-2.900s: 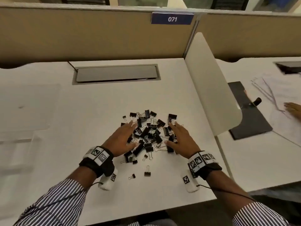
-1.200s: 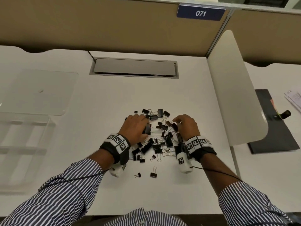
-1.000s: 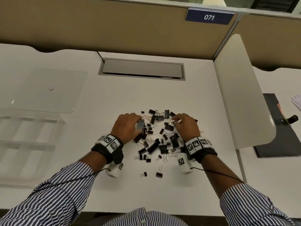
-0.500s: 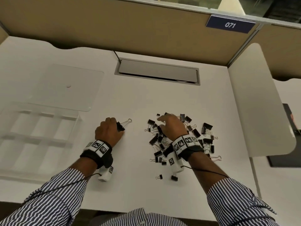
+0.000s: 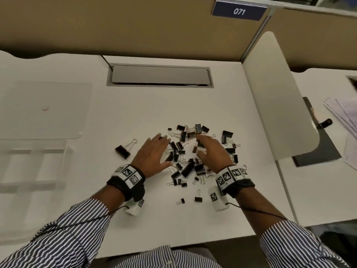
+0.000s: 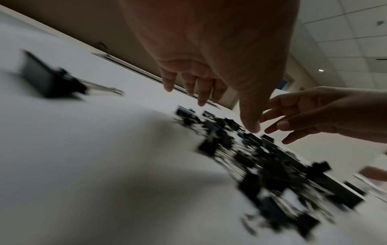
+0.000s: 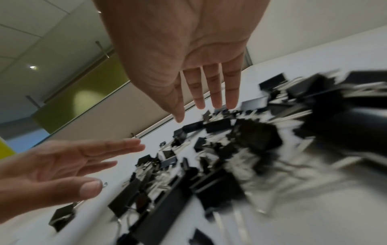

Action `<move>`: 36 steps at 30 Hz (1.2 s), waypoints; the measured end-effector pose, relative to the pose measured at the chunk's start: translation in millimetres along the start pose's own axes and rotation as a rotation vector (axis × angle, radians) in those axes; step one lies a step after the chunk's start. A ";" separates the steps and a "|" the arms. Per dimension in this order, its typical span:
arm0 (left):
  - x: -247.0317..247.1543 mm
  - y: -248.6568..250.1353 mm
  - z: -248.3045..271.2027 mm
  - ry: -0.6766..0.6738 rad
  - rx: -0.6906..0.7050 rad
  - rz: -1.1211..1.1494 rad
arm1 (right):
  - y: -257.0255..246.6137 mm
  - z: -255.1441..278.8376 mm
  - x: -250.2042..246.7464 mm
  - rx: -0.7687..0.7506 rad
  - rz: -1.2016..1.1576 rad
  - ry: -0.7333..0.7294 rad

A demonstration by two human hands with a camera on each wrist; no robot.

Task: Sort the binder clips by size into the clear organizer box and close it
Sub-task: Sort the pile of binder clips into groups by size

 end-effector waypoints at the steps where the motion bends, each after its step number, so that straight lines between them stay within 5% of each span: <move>1: 1.9 11.5 -4.5 -0.010 0.033 -0.003 | 11.3 9.1 -0.4 0.011 0.001 0.003; 12: 30.4 75.6 -27.5 -0.050 0.166 -0.180 | 96.4 90.4 11.7 0.107 -0.043 0.131; 21: 18.5 68.9 -31.2 -0.120 0.250 -0.295 | 102.9 90.9 16.4 0.003 0.067 0.013; 31: 12.3 90.4 -24.8 0.043 0.267 -0.088 | 81.3 75.9 26.5 -0.204 0.307 -0.013; 36: 10.0 101.6 -28.5 0.088 0.246 -0.003 | 86.4 76.4 9.8 -0.184 0.315 -0.024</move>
Point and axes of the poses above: each hand's wrist, its own z-axis away from the middle knuckle, its own x-axis out of the palm, y = z × x, the point moved 2 cm from there along -z, towards the middle knuckle, and after that the axes turned 15 degrees about -y, right-handed, at the moved point
